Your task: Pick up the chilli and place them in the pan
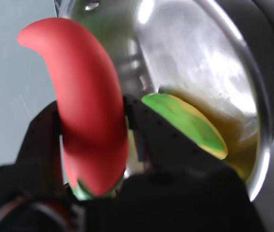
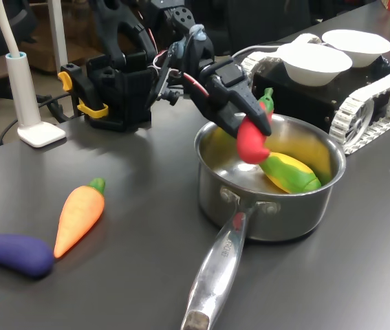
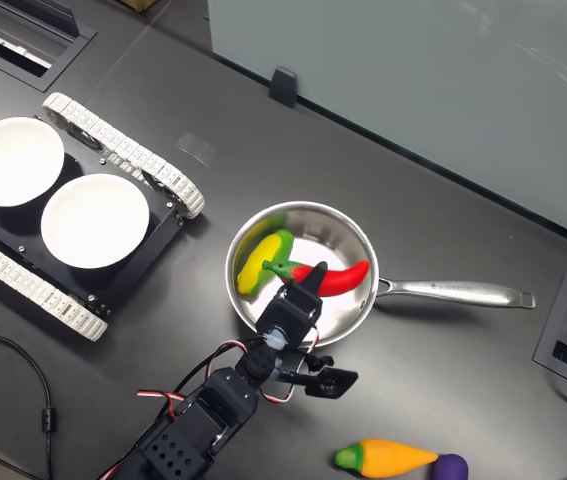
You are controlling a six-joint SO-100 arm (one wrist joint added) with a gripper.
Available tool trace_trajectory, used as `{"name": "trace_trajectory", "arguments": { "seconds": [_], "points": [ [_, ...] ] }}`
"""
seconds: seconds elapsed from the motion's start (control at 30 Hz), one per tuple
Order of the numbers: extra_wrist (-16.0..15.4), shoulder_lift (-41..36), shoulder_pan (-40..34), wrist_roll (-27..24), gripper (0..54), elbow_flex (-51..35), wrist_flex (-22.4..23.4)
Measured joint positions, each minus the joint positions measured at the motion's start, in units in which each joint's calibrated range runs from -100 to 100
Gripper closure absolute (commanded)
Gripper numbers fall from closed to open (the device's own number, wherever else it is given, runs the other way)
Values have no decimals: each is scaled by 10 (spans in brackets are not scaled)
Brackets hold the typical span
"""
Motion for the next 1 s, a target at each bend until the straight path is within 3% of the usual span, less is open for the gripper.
{"name": "trace_trajectory", "arguments": {
  "seconds": [0.37,0.7,0.83,1.0],
  "points": [
    [0,-42,-2,4,190,-1,48],
    [0,-76,25,12,157,-14,71],
    [0,-99,44,19,166,-40,83],
    [0,-137,61,29,278,-77,93]
  ]
}}
